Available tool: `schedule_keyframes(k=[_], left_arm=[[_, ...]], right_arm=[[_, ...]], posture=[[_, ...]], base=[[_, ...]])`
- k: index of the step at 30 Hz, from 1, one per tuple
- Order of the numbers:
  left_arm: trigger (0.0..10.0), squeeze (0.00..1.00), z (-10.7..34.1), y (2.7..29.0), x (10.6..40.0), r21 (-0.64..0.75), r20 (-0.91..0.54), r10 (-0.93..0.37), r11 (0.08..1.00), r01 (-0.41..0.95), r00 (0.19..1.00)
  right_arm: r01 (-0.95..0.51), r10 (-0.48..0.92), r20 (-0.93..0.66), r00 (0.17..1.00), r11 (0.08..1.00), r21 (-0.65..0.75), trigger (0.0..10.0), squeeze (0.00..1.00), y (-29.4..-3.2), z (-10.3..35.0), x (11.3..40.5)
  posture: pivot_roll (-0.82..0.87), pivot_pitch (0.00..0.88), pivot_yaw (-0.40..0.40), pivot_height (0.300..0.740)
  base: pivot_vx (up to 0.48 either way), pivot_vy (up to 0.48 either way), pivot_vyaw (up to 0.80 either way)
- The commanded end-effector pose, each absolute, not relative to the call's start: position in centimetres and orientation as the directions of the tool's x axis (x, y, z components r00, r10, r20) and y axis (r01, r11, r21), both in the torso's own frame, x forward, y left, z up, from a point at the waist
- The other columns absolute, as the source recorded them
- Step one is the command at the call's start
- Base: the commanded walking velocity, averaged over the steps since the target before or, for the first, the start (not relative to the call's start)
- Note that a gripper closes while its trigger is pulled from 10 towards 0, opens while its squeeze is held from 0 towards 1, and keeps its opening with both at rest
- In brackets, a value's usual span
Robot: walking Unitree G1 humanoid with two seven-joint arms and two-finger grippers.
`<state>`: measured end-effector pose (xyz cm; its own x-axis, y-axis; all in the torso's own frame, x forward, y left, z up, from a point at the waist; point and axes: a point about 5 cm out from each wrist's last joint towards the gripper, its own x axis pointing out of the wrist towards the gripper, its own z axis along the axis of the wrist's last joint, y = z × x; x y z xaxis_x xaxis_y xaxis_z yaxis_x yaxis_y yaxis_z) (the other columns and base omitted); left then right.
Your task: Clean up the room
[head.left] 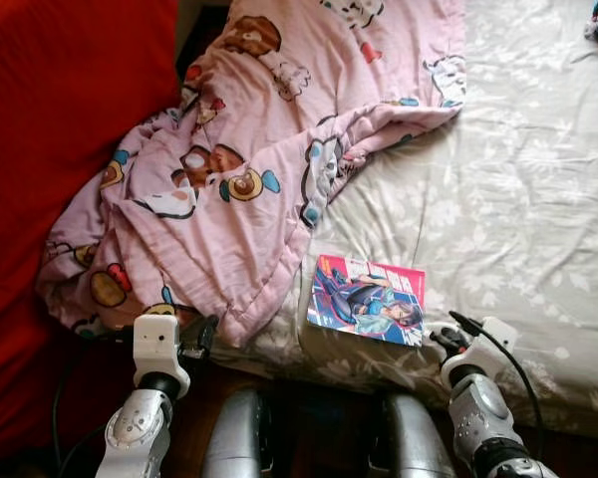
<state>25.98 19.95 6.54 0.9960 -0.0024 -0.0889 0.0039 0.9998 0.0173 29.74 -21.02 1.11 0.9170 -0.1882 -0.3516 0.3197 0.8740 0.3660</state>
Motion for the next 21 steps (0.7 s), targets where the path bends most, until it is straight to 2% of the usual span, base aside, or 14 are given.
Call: schedule_keyframes(k=[1,7,8,9,10,16,21], left_arm=[[10.0,0.0,5.2,20.8,25.4,0.017,-0.129,0.044,0.999,-0.042,0.991],[10.0,0.0,3.3,21.2,25.0,0.011,-0.177,0.08,0.997,-0.079,0.981],[10.0,0.0,2.8,21.5,24.8,0.0,-0.191,0.099,0.995,-0.1,0.977],[10.0,0.0,2.5,21.6,24.7,-0.008,-0.2,0.112,0.993,-0.116,0.973],[10.0,0.0,2.2,21.8,24.5,-0.016,-0.21,0.122,0.992,-0.128,0.97],[10.0,0.0,-1.1,22.8,23.1,-0.008,-0.34,0.182,0.98,-0.197,0.922],[10.0,0.0,-2.1,23.2,22.8,-0.01,-0.391,0.206,0.974,-0.228,0.897]], right_arm=[[0.327,-0.191,-0.365,0.911,0.875,0.357,0.0,0.0,-21.3,0.3,28.8],[0.286,-0.184,-0.33,0.926,0.911,0.296,0.0,0.0,-21.8,0.1,27.8],[0.268,-0.174,-0.326,0.929,0.925,0.27,3.3,0.0,-21.7,-0.1,27.6],[0.255,-0.166,-0.323,0.932,0.933,0.253,3.3,0.0,-21.7,-0.2,27.4],[0.245,-0.16,-0.325,0.932,0.939,0.24,10.0,0.0,-21.6,-0.3,27.2],[0.188,-0.118,-0.34,0.933,0.966,0.179,10.0,0.0,-21.5,-1.2,25.8],[0.15,-0.091,-0.314,0.945,0.975,0.167,10.0,0.0,-21.6,-0.9,25.9]], posture=[[0.05,0.204,0.026,0.647],[0.02,0.125,0.008,0.647],[0.02,0.103,0.001,0.647],[0.02,0.103,0.001,0.647],[0.01,0.079,-0.004,0.647],[-0.02,0.0,-0.009,0.647],[-0.04,0.0,-0.002,0.647]], base=[[0.0,0.0,0.0],[0.0,0.0,0.0],[0.0,0.0,0.0],[0.0,0.0,0.0],[0.0,0.0,0.0],[0.0,0.0,0.0],[0.0,0.0,0.0]])
